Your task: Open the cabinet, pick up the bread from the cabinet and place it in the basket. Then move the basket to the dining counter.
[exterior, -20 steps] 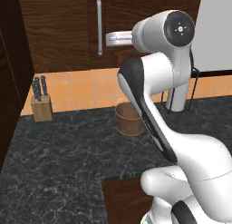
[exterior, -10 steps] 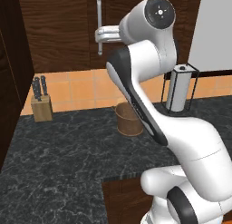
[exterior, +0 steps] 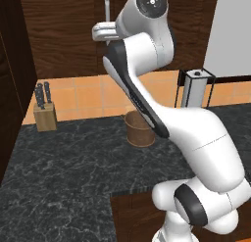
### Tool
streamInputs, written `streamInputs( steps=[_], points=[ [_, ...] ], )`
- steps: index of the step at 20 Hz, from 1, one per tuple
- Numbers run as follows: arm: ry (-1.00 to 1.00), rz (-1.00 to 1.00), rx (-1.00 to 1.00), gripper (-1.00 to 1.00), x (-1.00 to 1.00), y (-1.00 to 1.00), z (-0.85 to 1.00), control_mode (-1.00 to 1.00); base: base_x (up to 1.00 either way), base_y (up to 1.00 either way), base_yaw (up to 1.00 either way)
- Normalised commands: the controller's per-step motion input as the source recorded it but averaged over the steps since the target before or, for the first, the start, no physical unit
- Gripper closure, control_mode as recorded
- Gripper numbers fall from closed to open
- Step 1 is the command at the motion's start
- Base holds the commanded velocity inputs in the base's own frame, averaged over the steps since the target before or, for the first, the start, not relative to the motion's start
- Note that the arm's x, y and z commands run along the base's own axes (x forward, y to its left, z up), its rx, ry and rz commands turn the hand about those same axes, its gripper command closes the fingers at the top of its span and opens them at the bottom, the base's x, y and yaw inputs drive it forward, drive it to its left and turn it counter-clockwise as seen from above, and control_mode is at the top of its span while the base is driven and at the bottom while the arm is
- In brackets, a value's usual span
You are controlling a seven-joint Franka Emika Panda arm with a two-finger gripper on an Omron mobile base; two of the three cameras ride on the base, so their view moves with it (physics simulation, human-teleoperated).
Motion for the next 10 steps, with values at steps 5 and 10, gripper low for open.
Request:
streamInputs(
  steps=[5, 10],
  points=[
    [0.02, 0.0, 0.0, -1.0, 0.4, 0.02, -0.22, -1.0, 0.0, 0.0, 0.0],
    [0.0, 0.0, 0.0, -1.0, 0.44, 0.31, -0.21, -1.0, 0.0, 0.0, 0.0]
  ],
)
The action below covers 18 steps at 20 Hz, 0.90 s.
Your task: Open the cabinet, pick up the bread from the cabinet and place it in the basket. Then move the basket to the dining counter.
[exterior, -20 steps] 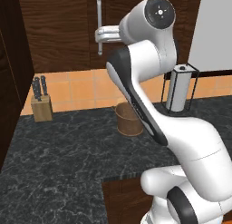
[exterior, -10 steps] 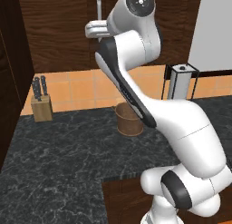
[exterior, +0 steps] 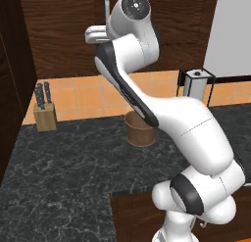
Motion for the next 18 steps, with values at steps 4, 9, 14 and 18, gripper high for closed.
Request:
streamInputs(
  steps=[4, 9, 14, 18],
  points=[
    [0.0, 0.0, 0.0, -1.0, 0.45, 0.06, -0.1, -1.0, 0.0, 0.0, 0.0],
    [0.0, 0.0, 0.0, -1.0, 0.38, 0.0, -0.08, -1.0, 0.0, 0.0, 0.0],
    [0.0, -0.05, -0.03, -1.0, 0.5, 0.14, -0.08, -1.0, 0.0, 0.0, 0.0],
    [0.0, -0.04, -0.04, 1.0, 0.51, 0.13, -0.22, -1.0, 0.0, 0.0, 0.0]
  ],
)
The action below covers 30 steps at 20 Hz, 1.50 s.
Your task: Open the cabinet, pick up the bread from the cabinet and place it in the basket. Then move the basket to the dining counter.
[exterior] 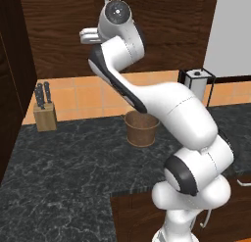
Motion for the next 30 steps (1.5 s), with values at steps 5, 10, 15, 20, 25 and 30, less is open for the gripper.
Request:
streamInputs(
  steps=[5, 10, 15, 20, 25, 30],
  points=[
    [0.0, -0.03, -0.04, 1.0, 0.52, 0.1, -0.32, -1.0, 0.0, 0.0, 0.0],
    [0.0, 0.0, 0.0, 1.0, 0.46, -0.15, -0.48, -1.0, 0.0, 0.0, 0.0],
    [0.0, 0.0, -0.02, 1.0, 0.09, -0.76, -0.6, -1.0, 0.0, 0.0, 0.0],
    [-0.01, -0.02, 0.0, 1.0, -0.19, -1.0, -0.32, -1.0, 0.0, 0.0, 0.0],
    [-0.01, -0.05, 0.0, 1.0, -0.21, -1.0, -0.32, -1.0, 0.0, 0.0, 0.0],
    [0.03, -0.05, 0.0, 1.0, 0.0, -1.0, -0.46, -1.0, 0.0, 0.0, 0.0]
  ],
)
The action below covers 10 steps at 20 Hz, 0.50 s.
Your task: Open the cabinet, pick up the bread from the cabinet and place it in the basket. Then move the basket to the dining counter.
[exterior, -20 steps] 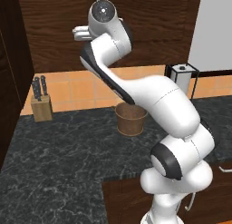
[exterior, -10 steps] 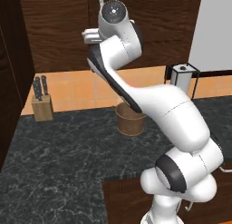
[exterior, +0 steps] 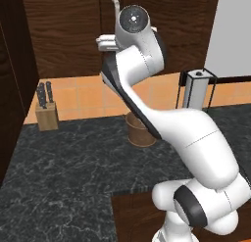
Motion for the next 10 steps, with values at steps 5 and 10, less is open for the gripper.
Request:
streamInputs(
  steps=[5, 10],
  points=[
    [0.02, 0.0, 0.0, 1.0, 0.0, -1.0, -0.44, -1.0, 0.0, 0.0, 0.0],
    [0.02, 0.0, 0.0, 1.0, -0.06, -1.0, -0.35, -1.0, 0.0, 0.0, 0.0]
  ],
)
